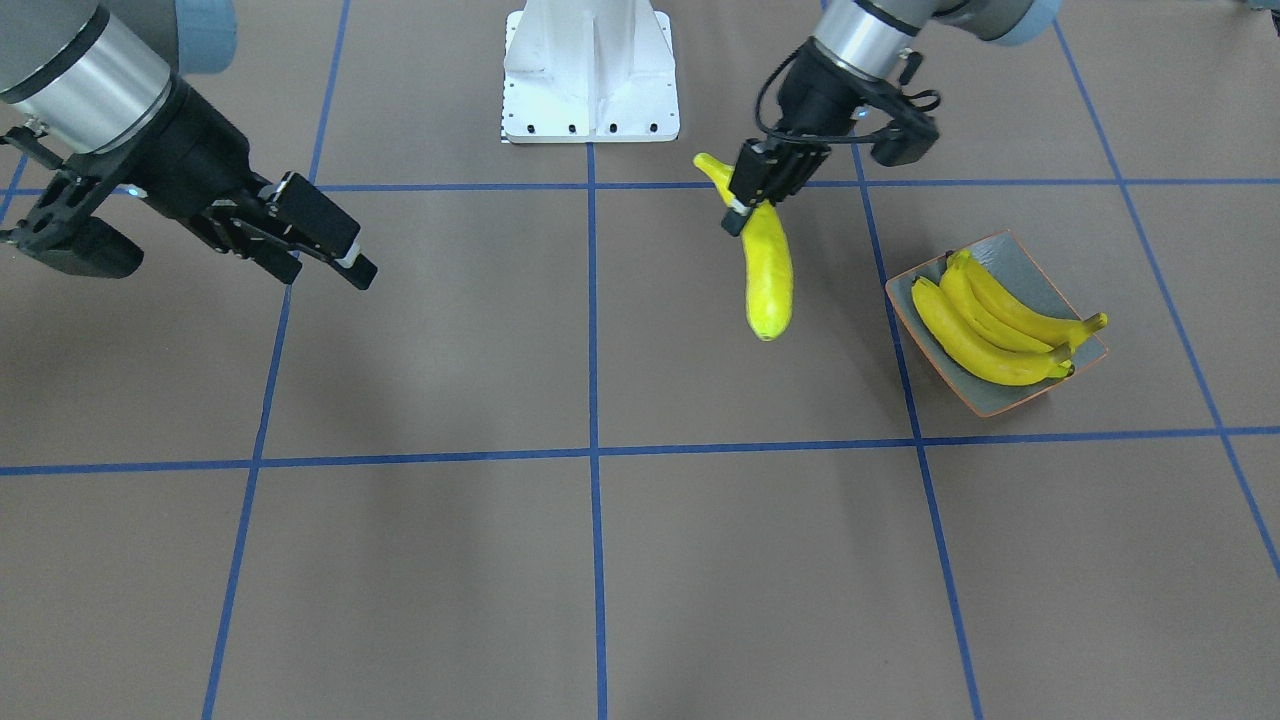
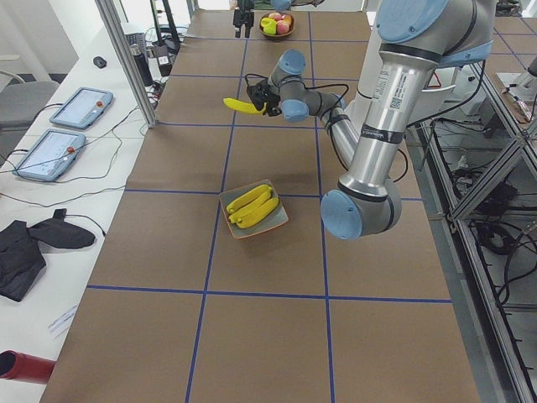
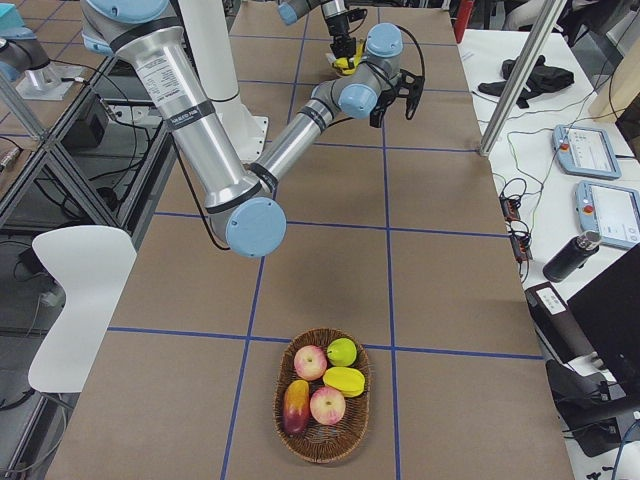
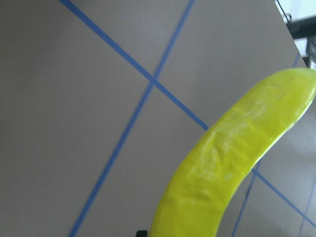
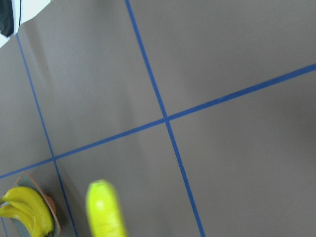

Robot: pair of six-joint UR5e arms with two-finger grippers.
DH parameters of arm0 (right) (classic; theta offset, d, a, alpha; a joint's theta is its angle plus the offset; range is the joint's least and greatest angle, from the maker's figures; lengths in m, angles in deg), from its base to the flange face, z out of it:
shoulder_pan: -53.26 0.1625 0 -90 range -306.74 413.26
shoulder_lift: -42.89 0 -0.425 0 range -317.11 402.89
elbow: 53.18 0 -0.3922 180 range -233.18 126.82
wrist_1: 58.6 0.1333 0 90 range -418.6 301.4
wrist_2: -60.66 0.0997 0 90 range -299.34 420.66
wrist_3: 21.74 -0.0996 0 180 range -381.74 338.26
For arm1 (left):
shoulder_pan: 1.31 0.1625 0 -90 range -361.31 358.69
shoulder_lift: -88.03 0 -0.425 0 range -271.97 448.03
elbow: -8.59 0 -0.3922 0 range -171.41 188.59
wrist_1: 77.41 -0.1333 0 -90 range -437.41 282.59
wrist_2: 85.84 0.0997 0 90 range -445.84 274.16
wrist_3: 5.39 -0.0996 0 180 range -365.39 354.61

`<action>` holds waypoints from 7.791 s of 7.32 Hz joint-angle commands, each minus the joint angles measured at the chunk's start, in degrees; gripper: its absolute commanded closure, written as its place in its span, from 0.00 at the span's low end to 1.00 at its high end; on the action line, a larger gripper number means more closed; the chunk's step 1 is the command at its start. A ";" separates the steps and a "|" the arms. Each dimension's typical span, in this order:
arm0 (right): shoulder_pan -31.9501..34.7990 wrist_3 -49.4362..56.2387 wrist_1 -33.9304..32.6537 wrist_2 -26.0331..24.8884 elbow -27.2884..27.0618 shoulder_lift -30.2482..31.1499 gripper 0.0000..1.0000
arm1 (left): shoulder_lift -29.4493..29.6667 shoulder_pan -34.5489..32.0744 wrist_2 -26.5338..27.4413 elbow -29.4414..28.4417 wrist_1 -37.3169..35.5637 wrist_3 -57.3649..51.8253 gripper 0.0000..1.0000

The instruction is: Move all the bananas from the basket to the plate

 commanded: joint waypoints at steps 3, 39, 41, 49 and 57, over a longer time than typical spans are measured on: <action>5.41 16.65 -0.51 -1.55 3.68 3.94 0.00 | -20.65 -8.13 0.04 6.17 -1.34 9.71 1.00; 19.02 59.50 -18.12 -1.55 8.61 11.05 0.00 | -8.31 -36.31 -11.65 -6.31 -30.92 -103.48 0.00; 26.13 75.33 -22.47 -0.68 10.88 16.66 0.00 | -7.33 -45.01 -24.92 -15.31 -30.88 -105.45 0.00; 33.29 83.66 -18.52 -1.47 14.76 29.34 0.00 | -10.75 -54.54 -28.44 -36.52 -11.76 -117.53 0.00; 36.98 80.90 -18.70 0.55 10.99 30.93 0.00 | -10.66 -54.01 -28.62 -35.14 -11.63 -113.02 0.00</action>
